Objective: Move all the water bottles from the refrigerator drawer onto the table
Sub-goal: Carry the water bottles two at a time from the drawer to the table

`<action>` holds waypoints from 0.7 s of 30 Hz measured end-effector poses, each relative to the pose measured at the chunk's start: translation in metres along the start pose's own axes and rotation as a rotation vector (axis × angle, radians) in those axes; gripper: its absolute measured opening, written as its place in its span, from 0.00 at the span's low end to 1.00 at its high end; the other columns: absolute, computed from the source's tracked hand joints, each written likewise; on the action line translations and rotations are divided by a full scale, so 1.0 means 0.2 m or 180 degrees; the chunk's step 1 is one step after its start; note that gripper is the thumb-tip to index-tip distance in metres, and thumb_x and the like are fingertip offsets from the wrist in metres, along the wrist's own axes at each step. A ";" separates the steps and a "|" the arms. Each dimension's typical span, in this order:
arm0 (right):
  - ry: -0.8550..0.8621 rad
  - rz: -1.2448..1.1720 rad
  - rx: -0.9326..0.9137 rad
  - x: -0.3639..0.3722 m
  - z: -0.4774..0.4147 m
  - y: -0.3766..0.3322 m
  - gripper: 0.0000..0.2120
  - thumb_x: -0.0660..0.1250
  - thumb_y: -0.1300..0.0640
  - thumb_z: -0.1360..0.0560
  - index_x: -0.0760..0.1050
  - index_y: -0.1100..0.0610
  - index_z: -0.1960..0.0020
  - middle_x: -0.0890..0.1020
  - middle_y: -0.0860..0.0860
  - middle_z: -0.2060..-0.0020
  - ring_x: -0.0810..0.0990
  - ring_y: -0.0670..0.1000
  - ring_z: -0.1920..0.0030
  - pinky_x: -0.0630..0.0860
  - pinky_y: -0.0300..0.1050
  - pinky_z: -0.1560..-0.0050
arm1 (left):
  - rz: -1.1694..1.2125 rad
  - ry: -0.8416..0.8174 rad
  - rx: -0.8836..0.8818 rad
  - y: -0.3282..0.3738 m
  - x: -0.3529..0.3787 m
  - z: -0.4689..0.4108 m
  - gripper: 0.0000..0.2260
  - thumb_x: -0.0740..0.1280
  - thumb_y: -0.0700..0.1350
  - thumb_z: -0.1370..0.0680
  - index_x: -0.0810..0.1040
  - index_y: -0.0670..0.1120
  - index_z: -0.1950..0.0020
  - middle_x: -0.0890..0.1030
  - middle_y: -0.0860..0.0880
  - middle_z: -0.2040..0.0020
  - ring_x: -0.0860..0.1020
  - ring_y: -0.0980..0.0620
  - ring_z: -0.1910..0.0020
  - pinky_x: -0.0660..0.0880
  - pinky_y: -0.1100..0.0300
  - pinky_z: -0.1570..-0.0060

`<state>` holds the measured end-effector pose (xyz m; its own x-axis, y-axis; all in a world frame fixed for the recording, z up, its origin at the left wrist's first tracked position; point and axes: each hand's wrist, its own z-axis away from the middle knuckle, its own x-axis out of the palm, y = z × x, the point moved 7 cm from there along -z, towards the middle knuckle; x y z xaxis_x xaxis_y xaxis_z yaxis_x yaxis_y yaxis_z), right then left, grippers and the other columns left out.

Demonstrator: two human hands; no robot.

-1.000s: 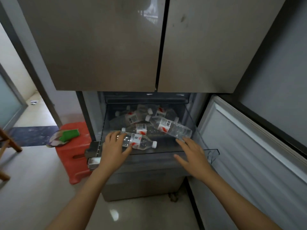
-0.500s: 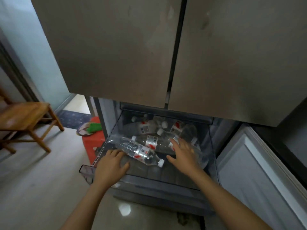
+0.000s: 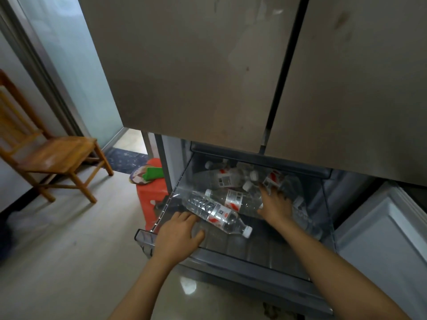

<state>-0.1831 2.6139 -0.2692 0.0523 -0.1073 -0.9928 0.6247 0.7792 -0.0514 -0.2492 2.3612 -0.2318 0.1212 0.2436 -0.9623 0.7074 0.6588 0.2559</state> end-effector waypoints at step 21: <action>0.1296 -0.2833 0.0867 -0.18 0.50 0.25 0.42 0.78 0.53 0.39 0.61 0.53 0.31 0.73 0.54 0.36 0.73 0.57 0.38 0.72 0.57 0.40 | 0.0156 -0.0539 -0.0026 -0.03 0.12 -0.03 0.30 0.47 0.66 0.31 0.73 0.52 0.39 0.74 0.52 0.39 0.70 0.50 0.40 0.70 0.55 0.48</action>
<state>-0.0764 2.5951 -0.2261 -0.7560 -0.3218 -0.5700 0.4663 0.3463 -0.8140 -0.2550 2.3679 -0.2556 0.2715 0.1528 -0.9502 0.6921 0.6551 0.3031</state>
